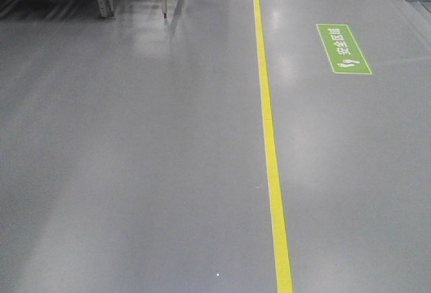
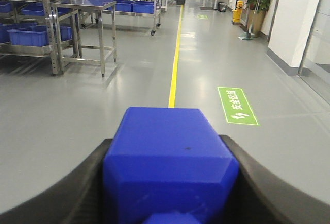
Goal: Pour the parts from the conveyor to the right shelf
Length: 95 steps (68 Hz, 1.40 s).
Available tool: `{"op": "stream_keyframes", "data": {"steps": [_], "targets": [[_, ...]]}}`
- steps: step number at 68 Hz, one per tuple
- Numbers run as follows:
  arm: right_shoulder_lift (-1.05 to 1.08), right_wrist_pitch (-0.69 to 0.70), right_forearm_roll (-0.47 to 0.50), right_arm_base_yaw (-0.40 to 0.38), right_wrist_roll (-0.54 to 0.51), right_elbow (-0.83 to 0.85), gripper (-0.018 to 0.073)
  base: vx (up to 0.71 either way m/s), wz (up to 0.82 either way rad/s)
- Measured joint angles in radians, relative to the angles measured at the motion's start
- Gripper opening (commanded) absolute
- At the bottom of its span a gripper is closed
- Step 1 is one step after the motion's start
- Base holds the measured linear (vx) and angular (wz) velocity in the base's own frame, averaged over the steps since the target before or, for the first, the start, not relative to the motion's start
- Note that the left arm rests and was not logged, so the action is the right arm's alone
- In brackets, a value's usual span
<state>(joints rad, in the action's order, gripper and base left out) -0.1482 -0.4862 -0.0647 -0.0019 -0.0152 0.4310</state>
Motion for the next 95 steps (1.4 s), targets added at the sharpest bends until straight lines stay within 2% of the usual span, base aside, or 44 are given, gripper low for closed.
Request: {"op": "stream_keyframes", "data": {"steps": [48,95], "targets": [[0.0,0.0,0.0,0.0,0.0,0.0,-0.0006,0.18,-0.13],[0.0,0.0,0.0,0.0,0.0,0.0,-0.0006,0.49,0.07]]}}
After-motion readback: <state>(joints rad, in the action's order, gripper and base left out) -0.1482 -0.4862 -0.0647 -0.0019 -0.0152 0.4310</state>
